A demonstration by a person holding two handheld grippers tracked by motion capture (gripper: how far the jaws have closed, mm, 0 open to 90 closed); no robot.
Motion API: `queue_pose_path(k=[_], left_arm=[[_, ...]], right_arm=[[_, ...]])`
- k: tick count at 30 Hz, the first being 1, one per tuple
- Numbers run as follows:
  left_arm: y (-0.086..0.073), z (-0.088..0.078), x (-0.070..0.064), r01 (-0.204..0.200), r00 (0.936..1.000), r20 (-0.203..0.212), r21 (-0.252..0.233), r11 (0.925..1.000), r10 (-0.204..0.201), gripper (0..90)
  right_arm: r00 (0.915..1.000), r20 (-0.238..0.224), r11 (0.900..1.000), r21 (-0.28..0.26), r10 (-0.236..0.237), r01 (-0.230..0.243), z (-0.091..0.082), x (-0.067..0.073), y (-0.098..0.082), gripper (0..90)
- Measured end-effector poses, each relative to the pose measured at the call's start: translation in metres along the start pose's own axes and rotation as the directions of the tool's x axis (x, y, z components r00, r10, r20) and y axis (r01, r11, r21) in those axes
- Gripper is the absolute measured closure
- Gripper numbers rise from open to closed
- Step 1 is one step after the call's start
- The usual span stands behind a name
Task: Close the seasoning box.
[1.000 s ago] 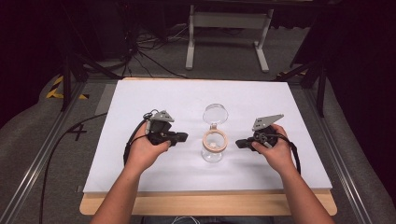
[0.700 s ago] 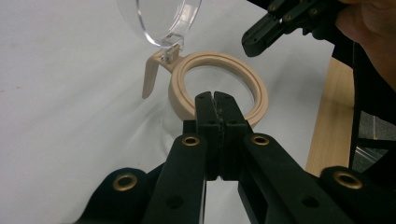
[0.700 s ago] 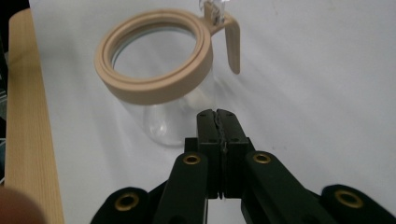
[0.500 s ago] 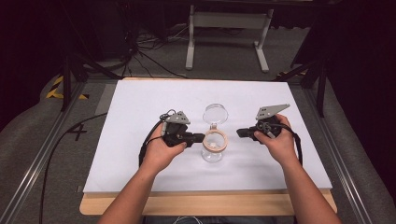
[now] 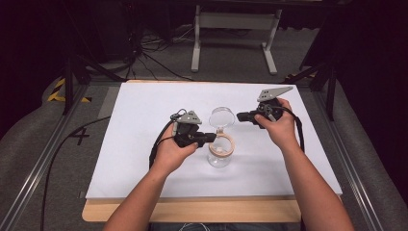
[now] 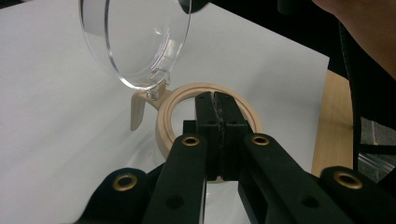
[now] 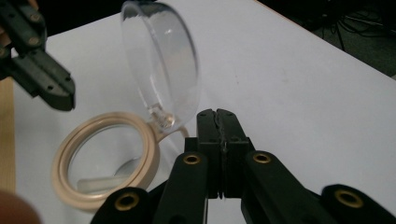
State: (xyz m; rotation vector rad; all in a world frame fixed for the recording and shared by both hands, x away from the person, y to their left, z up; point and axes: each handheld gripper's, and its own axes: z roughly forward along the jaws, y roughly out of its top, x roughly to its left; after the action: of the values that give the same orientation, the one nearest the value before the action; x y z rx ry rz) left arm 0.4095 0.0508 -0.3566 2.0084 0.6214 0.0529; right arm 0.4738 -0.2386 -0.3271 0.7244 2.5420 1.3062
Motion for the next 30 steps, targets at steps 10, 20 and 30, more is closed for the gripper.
queue_pose_path(k=[10, 20, 30], left_arm=[[0.001, 0.001, 0.003, 0.008, 0.9999, -0.006, -0.014, 0.9999, -0.008, 89.8], [0.002, 0.001, 0.002, 0.001, 1.0, 0.004, 0.0, 1.0, -0.001, 89.8], [0.001, 0.001, -0.005, -0.024, 0.9997, 0.006, 0.035, 0.9991, 0.023, 89.7]], right_arm=[[0.9996, -0.021, 0.999, -0.034, -0.018, 0.018, 0.009, -0.003, 0.015, 90.0], [0.9972, -0.053, 0.998, -0.041, -0.052, 0.049, 0.006, 0.009, 0.017, 90.0], [0.9967, -0.058, 0.998, -0.042, -0.056, 0.054, 0.0, 0.015, 0.009, 89.9]])
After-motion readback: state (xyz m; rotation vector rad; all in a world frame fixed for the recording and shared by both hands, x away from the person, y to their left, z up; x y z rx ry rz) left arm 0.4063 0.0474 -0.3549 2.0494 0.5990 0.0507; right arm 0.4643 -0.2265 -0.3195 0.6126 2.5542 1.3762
